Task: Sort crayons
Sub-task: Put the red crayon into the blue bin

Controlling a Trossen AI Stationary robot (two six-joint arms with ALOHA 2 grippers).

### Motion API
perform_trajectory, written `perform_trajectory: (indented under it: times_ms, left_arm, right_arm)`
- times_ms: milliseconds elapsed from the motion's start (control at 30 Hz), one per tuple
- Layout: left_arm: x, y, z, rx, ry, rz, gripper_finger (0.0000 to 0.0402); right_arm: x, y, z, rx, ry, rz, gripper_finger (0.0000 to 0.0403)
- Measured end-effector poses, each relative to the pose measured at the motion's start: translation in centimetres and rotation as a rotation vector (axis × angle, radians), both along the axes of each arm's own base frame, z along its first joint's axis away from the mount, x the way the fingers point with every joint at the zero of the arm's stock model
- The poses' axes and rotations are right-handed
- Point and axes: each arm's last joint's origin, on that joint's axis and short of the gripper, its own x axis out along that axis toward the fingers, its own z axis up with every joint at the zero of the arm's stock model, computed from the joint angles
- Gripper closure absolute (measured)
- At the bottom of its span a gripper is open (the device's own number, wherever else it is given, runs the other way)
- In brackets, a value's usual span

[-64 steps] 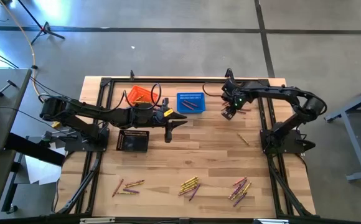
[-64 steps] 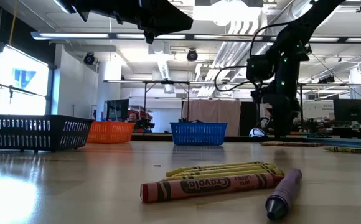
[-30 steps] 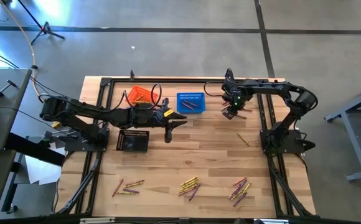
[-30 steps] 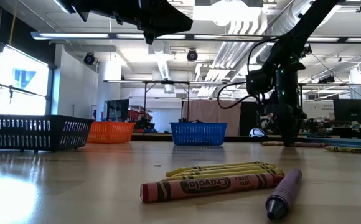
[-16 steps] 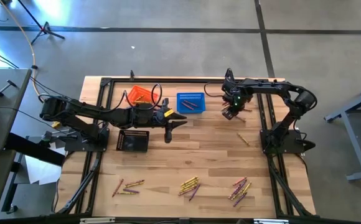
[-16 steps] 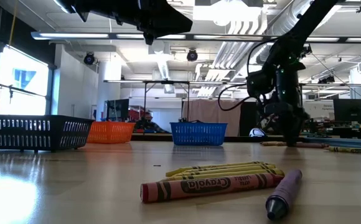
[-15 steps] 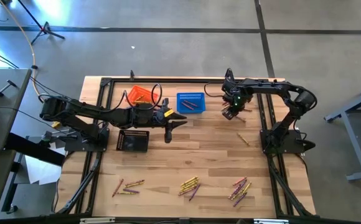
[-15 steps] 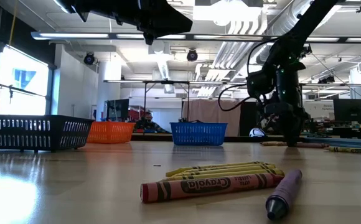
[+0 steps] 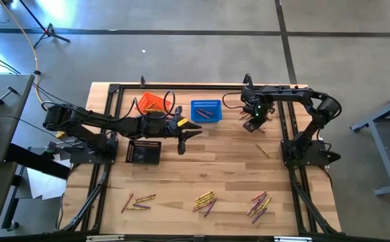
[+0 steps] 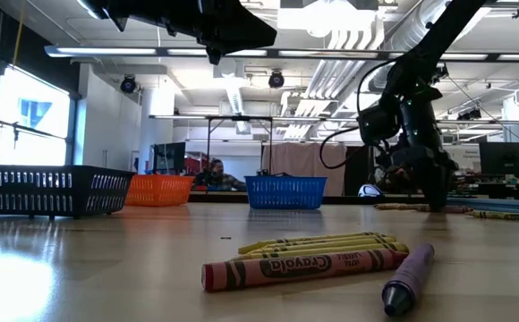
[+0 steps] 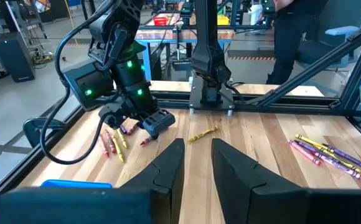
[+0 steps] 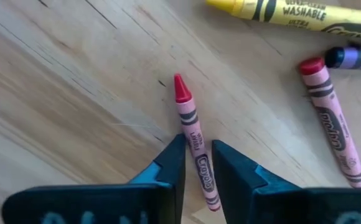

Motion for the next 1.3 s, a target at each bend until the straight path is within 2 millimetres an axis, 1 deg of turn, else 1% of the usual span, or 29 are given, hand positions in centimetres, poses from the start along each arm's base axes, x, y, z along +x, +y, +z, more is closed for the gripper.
perform_trajectory:
  times_ms: [167,367,500,567,733,833,1000,1100,1167,1233,1300]
  left_arm:
    - [0.0,0.0,0.0,0.0,0.0,0.0,0.033]
    - [0.0,0.0,0.0,0.0,0.0,0.0,0.033]
    - [0.0,0.0,0.0,0.0,0.001,0.0,0.033]
    - [0.0,0.0,0.0,0.0,0.004,0.0,0.033]
    - [0.0,0.0,-0.1,0.0,0.005,0.0,0.033]
    - [0.0,0.0,-0.1,0.0,0.005,0.001,0.033]
    - [0.0,0.0,0.0,0.0,0.004,0.001,0.033]
    - [0.0,0.0,-0.1,-0.006,0.006,0.002,0.033]
    - [0.0,0.0,-0.1,-0.007,0.009,0.002,0.033]
    - [0.0,0.0,-0.1,-0.007,0.009,0.002,0.033]
    - [0.0,0.0,-0.1,-0.007,0.009,0.002,0.033]
  right_arm:
    - [0.2,-0.1,0.0,-0.013,-0.025,-0.014,0.039]
    - [0.3,-0.2,0.1,0.007,-0.039,-0.021,0.0391]
    - [0.4,-0.2,0.9,0.017,-0.05,-0.014,0.0398]
    - [0.5,-0.2,2.0,-0.001,-0.08,-0.002,0.0396]
    - [0.8,-0.1,5.8,-0.094,-0.203,0.018,0.0395]
    - [1.5,0.3,8.2,-0.209,-0.364,0.052,0.0394]
    - [3.0,1.8,11.5,-0.369,-0.606,0.117,0.0394]
    - [4.4,2.8,12.8,-0.445,-0.745,0.173,0.0394]
    - [5.4,3.4,13.3,-0.48,-0.821,0.212,0.0394]
    - [6.5,3.8,13.6,-0.52,-0.875,0.252,0.0394]
    - [7.6,3.9,13.4,-0.56,-0.907,0.285,0.0394]
